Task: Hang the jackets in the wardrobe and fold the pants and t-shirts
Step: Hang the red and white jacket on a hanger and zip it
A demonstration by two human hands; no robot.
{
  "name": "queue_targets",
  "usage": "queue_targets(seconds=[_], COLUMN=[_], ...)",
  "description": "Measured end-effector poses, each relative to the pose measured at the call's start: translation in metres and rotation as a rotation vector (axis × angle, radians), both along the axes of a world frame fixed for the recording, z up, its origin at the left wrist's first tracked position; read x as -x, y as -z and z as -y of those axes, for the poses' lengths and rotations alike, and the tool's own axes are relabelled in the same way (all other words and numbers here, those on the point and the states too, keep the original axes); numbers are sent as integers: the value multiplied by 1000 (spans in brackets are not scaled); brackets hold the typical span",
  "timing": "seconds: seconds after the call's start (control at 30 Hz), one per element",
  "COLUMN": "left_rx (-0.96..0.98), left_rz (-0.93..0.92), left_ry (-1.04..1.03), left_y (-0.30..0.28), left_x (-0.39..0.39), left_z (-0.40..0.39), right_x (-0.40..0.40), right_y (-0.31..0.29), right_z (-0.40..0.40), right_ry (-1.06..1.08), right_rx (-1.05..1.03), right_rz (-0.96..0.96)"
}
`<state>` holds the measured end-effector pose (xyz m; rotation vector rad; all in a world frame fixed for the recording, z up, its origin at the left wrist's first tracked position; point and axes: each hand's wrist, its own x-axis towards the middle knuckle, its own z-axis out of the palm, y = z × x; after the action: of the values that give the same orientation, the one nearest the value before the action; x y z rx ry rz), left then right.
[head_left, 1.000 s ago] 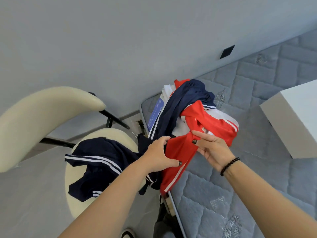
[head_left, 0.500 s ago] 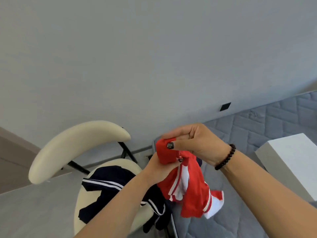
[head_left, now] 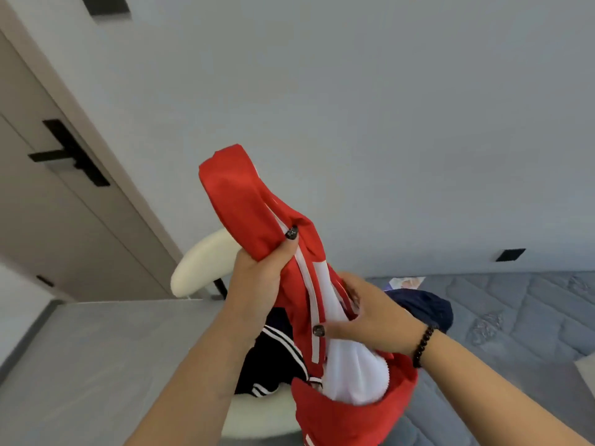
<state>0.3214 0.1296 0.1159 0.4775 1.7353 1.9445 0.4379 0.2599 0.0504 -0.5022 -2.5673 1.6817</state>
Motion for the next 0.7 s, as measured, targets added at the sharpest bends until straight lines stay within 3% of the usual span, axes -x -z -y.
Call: queue_targets(seconds=[0.13,0.37,0.5,0.7], left_rx=[-112,-207,-231,-31], left_rz=[52,251,275,430], left_ry=[-191,-516,-679,-696], left_y=[-24,-39,-38,-6], left_x=[17,28,23,-16], left_z=[75,230,321,419], right_x=[32,86,104,123], right_y=[10,-4,-13,-52], right_z=[50,180,266,377], right_ry=[-27,-173,-151,16], right_rx=[-171,-172,37,442], right_rz=[-28,-128,-74,-142])
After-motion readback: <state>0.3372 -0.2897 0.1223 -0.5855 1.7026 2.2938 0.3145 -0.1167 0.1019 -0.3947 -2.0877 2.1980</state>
